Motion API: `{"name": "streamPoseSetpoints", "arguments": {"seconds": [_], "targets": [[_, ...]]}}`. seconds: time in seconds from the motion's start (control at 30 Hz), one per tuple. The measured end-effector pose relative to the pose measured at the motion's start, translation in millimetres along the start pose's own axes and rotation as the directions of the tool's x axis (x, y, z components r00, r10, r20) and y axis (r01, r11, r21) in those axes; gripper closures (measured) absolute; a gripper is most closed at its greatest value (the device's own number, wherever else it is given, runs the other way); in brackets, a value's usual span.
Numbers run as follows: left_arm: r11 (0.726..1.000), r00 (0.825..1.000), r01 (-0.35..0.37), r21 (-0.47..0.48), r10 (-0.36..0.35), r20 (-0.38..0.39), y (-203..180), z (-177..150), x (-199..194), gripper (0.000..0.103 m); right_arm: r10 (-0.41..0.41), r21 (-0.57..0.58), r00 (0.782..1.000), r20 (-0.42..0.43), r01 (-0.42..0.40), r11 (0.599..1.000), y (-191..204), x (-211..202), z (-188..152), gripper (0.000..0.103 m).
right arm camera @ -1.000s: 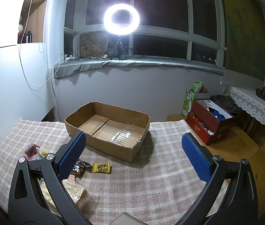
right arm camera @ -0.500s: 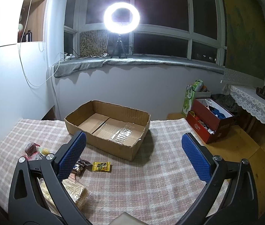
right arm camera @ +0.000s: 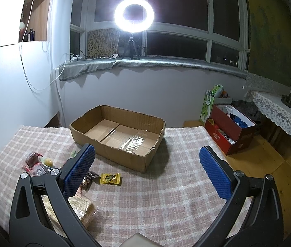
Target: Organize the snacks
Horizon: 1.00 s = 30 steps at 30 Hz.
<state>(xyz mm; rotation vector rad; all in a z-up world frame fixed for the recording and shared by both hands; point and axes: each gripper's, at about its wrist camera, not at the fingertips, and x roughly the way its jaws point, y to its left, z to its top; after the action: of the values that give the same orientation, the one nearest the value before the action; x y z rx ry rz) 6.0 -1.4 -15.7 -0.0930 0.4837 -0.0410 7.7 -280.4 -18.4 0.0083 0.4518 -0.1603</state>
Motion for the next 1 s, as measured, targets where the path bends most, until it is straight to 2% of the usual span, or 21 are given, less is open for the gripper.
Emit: {"name": "streamPoseSetpoints", "arguments": {"seconds": [0.3,0.43,0.5,0.63,0.7,0.73,0.87,0.9,1.0], "targets": [[0.998,0.996,0.047,-0.037,-0.05,-0.079,8,-12,14,0.005,0.086,0.023,0.99,-0.109,-0.083,0.996,-5,18,-14,0.0],[0.993,0.984,0.105,-0.058,-0.112,-0.139,11,-18,22,0.01,0.173,0.056,0.968,-0.184,-0.166,0.985,-8,29,-22,0.0],[0.987,0.972,0.147,-0.066,-0.157,-0.174,9,-22,27,0.013,0.228,0.082,0.947,-0.227,-0.215,0.973,-8,35,-28,0.0],[0.961,0.924,0.255,-0.108,-0.275,-0.267,4,-32,42,0.025,0.355,0.153,0.879,-0.318,-0.322,0.934,-4,49,-43,0.0],[0.948,0.899,0.293,-0.126,-0.318,-0.301,1,-36,49,0.028,0.421,0.199,0.831,-0.364,-0.373,0.906,-1,55,-52,0.01],[0.941,0.887,0.31,-0.135,-0.337,-0.315,-1,-38,53,0.03,0.451,0.218,0.804,-0.387,-0.396,0.892,1,59,-56,0.011],[0.917,0.843,0.36,-0.172,-0.399,-0.36,-7,-46,64,0.034,0.528,0.275,0.729,-0.435,-0.45,0.849,10,65,-69,0.018],[0.907,0.828,0.373,-0.194,-0.42,-0.372,-8,-49,69,0.035,0.544,0.289,0.711,-0.445,-0.461,0.839,12,67,-72,0.022],[0.892,0.798,0.39,-0.229,-0.452,-0.399,-9,-54,76,0.042,0.588,0.331,0.653,-0.477,-0.487,0.809,19,75,-80,0.034]]}}
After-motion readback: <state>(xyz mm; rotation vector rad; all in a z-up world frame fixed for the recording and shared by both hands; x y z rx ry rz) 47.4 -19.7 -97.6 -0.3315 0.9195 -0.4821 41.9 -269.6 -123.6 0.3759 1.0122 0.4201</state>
